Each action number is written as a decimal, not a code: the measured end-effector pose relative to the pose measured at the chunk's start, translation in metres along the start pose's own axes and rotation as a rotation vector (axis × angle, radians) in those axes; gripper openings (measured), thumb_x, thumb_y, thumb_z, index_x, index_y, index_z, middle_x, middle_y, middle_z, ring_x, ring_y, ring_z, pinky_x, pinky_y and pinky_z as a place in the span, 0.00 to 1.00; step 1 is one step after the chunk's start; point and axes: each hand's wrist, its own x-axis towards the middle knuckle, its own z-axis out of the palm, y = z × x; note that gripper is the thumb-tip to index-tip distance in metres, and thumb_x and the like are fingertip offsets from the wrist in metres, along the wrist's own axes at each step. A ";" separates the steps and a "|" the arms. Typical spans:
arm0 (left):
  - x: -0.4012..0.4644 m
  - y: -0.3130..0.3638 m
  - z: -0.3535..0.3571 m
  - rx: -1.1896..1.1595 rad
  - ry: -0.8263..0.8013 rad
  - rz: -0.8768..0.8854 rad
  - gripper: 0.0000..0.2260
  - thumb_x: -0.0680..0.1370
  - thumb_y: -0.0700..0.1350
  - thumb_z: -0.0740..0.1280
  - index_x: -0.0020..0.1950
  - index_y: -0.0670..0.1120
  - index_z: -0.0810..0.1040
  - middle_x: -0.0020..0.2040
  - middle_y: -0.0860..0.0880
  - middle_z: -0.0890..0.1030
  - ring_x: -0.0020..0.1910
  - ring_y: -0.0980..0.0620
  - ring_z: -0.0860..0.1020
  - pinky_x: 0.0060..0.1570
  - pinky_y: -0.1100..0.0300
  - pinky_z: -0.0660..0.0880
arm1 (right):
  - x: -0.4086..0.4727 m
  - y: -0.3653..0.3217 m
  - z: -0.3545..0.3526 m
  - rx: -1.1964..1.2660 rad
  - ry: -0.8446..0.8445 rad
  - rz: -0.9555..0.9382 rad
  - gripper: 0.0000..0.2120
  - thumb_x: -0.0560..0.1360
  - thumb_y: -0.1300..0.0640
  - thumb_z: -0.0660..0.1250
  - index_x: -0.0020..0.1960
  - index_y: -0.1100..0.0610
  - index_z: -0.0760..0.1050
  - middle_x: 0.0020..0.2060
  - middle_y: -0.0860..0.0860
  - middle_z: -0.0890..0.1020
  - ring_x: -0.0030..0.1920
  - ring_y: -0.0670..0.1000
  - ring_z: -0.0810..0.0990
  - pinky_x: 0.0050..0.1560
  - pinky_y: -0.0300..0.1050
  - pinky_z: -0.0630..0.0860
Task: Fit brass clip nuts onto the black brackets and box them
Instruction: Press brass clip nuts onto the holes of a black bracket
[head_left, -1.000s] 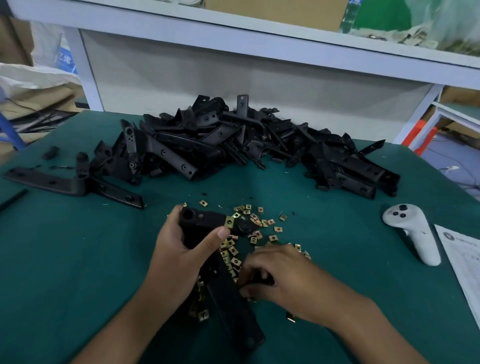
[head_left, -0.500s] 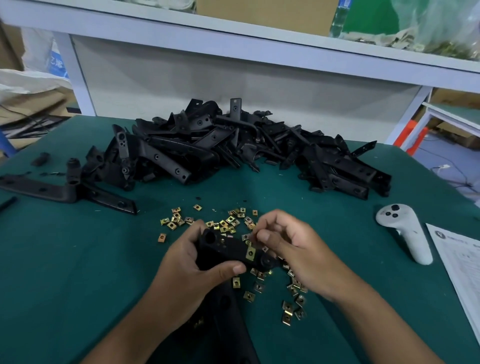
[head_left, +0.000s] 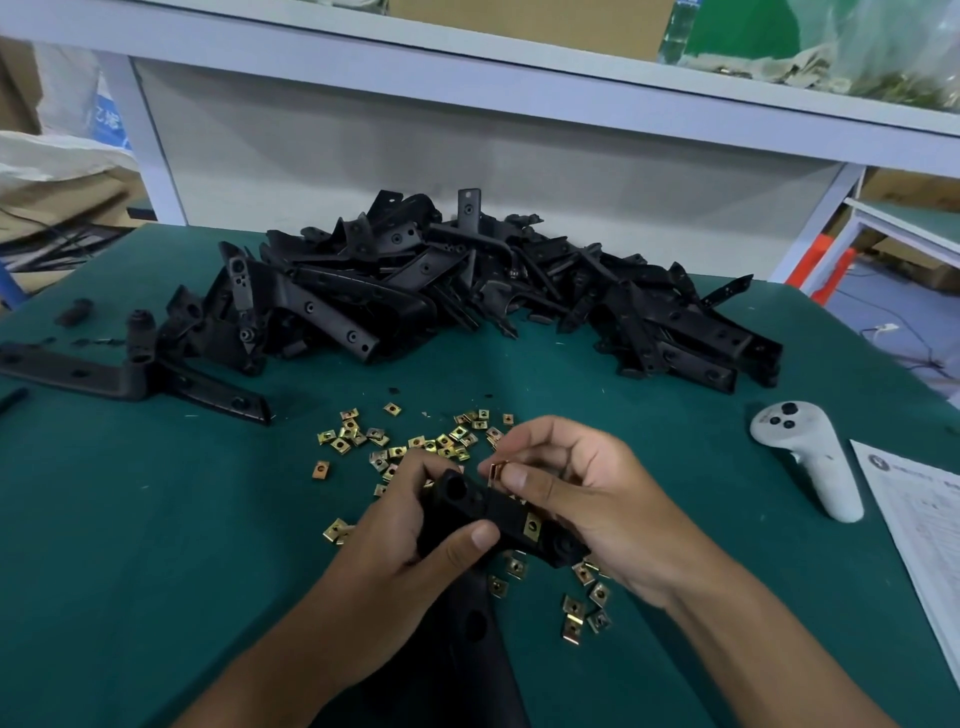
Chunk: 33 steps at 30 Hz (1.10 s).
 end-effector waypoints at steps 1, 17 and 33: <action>0.000 0.000 0.001 -0.012 -0.010 -0.006 0.16 0.74 0.69 0.67 0.53 0.60 0.73 0.43 0.57 0.80 0.41 0.59 0.77 0.41 0.65 0.75 | 0.000 0.000 0.000 -0.014 -0.002 0.000 0.06 0.75 0.55 0.74 0.52 0.50 0.84 0.51 0.55 0.86 0.52 0.51 0.85 0.54 0.43 0.82; 0.001 -0.002 0.003 -0.003 -0.023 -0.016 0.11 0.77 0.64 0.64 0.55 0.61 0.76 0.46 0.56 0.81 0.44 0.59 0.79 0.45 0.60 0.76 | 0.000 0.002 0.002 -0.059 0.042 -0.056 0.04 0.73 0.54 0.73 0.47 0.53 0.81 0.35 0.46 0.84 0.35 0.41 0.80 0.34 0.31 0.74; 0.002 0.002 0.002 0.034 0.007 0.007 0.07 0.76 0.62 0.66 0.53 0.64 0.75 0.46 0.58 0.82 0.44 0.62 0.79 0.43 0.69 0.75 | -0.001 0.003 0.005 -0.053 0.048 0.002 0.05 0.74 0.53 0.73 0.46 0.54 0.82 0.37 0.48 0.85 0.36 0.43 0.82 0.37 0.33 0.76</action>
